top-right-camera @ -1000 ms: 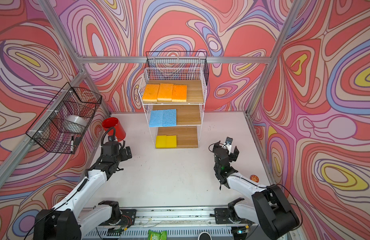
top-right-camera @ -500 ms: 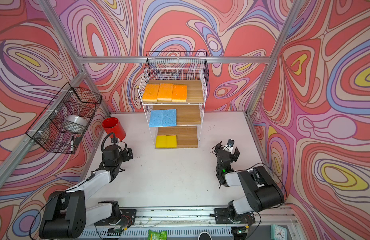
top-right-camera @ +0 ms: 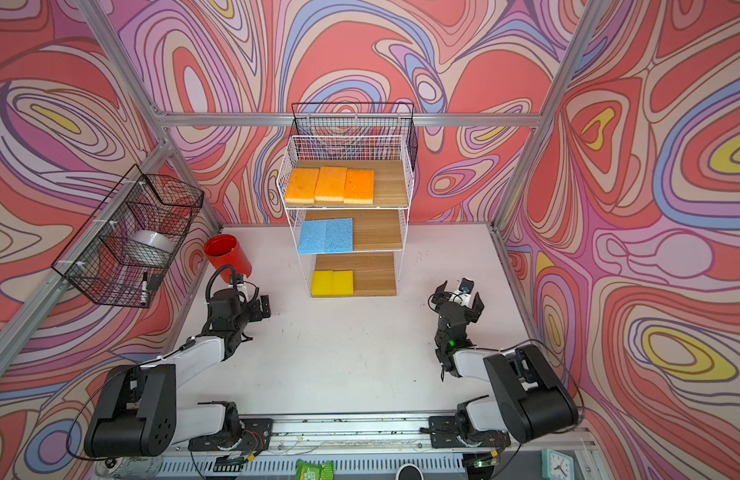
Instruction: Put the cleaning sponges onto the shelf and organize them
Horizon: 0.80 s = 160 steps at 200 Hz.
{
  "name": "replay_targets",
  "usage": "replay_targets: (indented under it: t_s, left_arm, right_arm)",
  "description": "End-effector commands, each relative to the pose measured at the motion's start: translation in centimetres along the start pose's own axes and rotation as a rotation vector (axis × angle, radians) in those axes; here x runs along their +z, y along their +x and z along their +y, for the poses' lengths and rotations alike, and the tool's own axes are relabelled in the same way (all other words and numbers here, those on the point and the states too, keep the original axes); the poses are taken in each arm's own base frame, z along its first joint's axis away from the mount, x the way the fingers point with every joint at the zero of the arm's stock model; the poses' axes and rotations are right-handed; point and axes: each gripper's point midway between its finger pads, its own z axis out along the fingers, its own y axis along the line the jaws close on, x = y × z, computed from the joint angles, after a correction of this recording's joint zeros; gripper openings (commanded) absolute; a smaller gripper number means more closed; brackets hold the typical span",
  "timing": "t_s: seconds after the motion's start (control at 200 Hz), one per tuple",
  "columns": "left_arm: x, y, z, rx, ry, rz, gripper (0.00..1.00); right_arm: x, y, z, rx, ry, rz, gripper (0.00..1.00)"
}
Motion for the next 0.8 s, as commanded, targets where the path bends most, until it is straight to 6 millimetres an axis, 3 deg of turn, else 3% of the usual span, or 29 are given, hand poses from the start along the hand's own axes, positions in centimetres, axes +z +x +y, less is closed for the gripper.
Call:
replay_targets:
  t_s: [0.0, 0.145, 0.26, 0.391, 0.556, 0.686, 0.796]
  left_arm:
    - [0.1, -1.6, -0.9, -0.017, 0.06, -0.085, 0.97]
    - [0.3, -2.6, 0.3, 0.013, -0.007, -0.162, 0.98]
    - [0.7, -2.2, 0.0, 0.032, 0.012, -0.204, 1.0]
    - [1.2, -1.4, -0.6, 0.046, 0.047, -0.219, 1.0]
    - [2.2, -1.1, -1.7, 0.076, 0.107, -0.194, 0.99]
    - [2.9, -1.0, -1.4, 0.069, 0.082, -0.145, 1.0]
    - [2.9, -0.9, -1.4, 0.069, 0.084, -0.135, 1.0]
  right_arm:
    - [0.1, 0.9, -0.9, 0.02, 0.014, 0.004, 0.98]
    - [0.3, 0.3, 0.1, -0.031, -0.044, -0.075, 0.98]
    - [0.4, 0.0, 0.5, -0.06, -0.056, -0.106, 0.98]
    - [0.8, 1.1, -0.7, -0.04, 0.016, -0.126, 0.98]
    - [1.2, 1.2, 0.4, -0.076, -0.033, -0.123, 0.99]
    - [1.7, 1.4, 1.3, -0.109, -0.055, -0.104, 0.98]
    - [2.8, 2.5, 3.7, -0.179, -0.15, -0.033, 0.98]
